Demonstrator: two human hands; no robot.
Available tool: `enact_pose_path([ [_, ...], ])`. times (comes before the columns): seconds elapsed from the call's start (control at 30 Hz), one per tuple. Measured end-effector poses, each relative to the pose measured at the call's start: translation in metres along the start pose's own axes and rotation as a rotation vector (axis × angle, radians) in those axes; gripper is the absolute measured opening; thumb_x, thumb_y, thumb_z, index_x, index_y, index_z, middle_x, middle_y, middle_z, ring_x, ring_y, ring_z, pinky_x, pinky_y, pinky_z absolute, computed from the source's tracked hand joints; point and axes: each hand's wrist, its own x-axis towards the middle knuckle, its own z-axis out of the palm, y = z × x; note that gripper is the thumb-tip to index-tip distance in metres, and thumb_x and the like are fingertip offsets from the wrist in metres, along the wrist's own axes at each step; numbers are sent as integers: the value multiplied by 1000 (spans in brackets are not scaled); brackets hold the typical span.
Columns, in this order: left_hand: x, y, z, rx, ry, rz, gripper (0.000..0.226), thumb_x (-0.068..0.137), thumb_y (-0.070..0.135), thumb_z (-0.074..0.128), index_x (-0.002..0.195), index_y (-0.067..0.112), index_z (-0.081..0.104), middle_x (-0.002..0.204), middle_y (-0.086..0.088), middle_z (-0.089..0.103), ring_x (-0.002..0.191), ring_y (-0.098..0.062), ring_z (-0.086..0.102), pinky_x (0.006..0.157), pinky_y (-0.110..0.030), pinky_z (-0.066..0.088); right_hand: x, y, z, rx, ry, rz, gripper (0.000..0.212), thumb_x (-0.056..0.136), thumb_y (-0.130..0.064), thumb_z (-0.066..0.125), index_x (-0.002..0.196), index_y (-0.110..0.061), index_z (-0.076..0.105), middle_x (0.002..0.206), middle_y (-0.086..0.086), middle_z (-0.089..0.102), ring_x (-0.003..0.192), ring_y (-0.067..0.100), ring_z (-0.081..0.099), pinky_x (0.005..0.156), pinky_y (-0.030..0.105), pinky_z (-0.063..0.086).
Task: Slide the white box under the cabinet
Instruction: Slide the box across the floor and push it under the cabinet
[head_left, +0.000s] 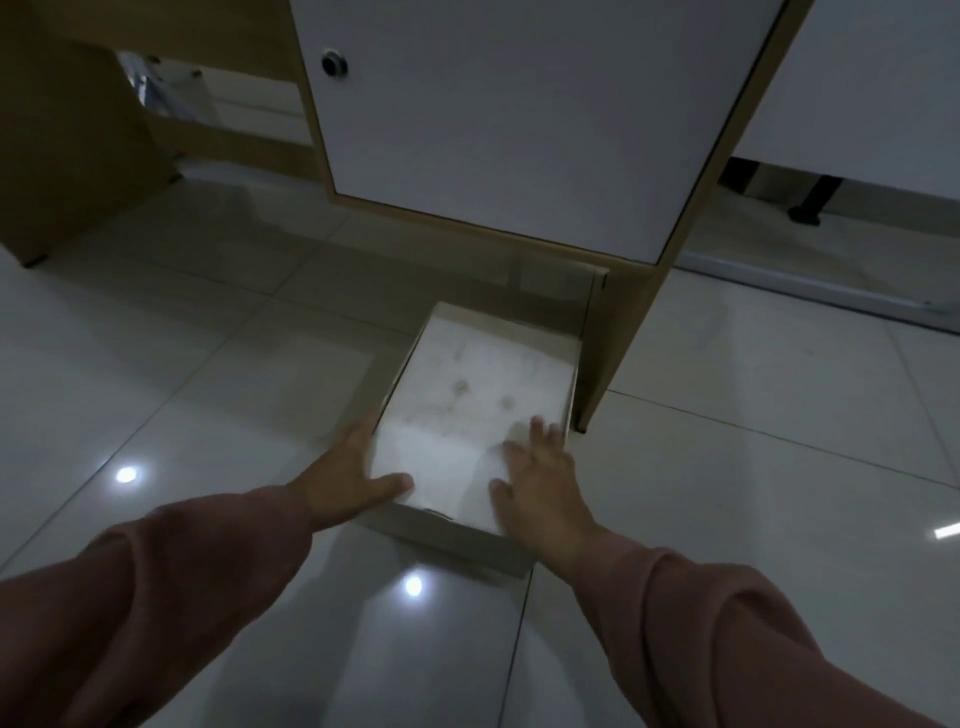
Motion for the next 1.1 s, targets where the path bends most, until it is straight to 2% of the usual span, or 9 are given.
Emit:
enact_pose_path([
  [0.1,-11,3,1,242,-106,26,130,52,79,66,153,30,1,163,2,-10,151,-23,0,119,-39,19,-15,-8,5,-171,-150,-130,51,97,-47,28,142,-22,31,162,9,0,148,31,-8,116,59,-5],
  [0.17,-14,6,0,322,-146,13,135,48,84,62,153,29,-3,161,3,-22,151,-22,-5,119,-38,19,-24,-11,6,-253,-195,-183,52,98,-49,25,144,-25,27,162,10,2,148,33,-5,114,64,-6],
  [0.27,-14,8,3,361,-106,20,118,70,62,70,154,24,-4,161,2,-25,151,-21,-3,119,-36,21,-34,-10,4,-384,-201,-272,50,99,-34,33,147,-30,19,161,13,3,147,38,-2,114,67,-4],
  [0.37,-10,9,6,367,-97,19,114,73,58,69,154,23,-3,160,3,-26,151,-22,0,119,-36,22,-35,-7,0,-457,-218,-306,64,94,-17,43,149,-32,13,161,13,0,147,39,-3,114,67,-4],
  [0.7,27,26,0,450,-167,12,113,74,64,64,154,23,-6,160,-2,-26,151,-27,6,121,-38,20,-11,4,-5,-509,-143,-247,64,94,-17,43,148,-34,14,161,12,3,146,44,2,115,66,-1],
  [0.83,35,39,1,648,-106,67,99,82,58,58,154,17,4,163,-11,-12,151,-30,4,122,-37,14,-1,10,-9,-500,-96,-219,65,92,-12,41,147,-35,17,160,11,8,144,43,8,115,63,4],
  [0.97,22,46,11,816,-20,203,73,95,33,46,153,8,10,163,-18,0,151,-32,1,122,-40,5,-2,5,-10,-473,-75,-155,71,88,-6,41,150,-28,13,160,13,7,145,39,7,117,59,3],
  [1.07,6,31,23,874,86,329,89,67,25,73,144,2,35,149,-26,40,138,-39,40,112,-45,32,-16,-8,-3,-463,-26,-178,74,89,-4,39,152,-18,2,161,16,-3,148,37,-2,118,56,-3],
  [1.1,2,22,28,901,111,363,95,56,27,77,140,2,40,142,-25,49,132,-39,48,109,-45,37,-22,-13,4,-469,19,-202,76,86,-5,45,151,-13,7,161,18,2,148,38,3,117,57,2],
])
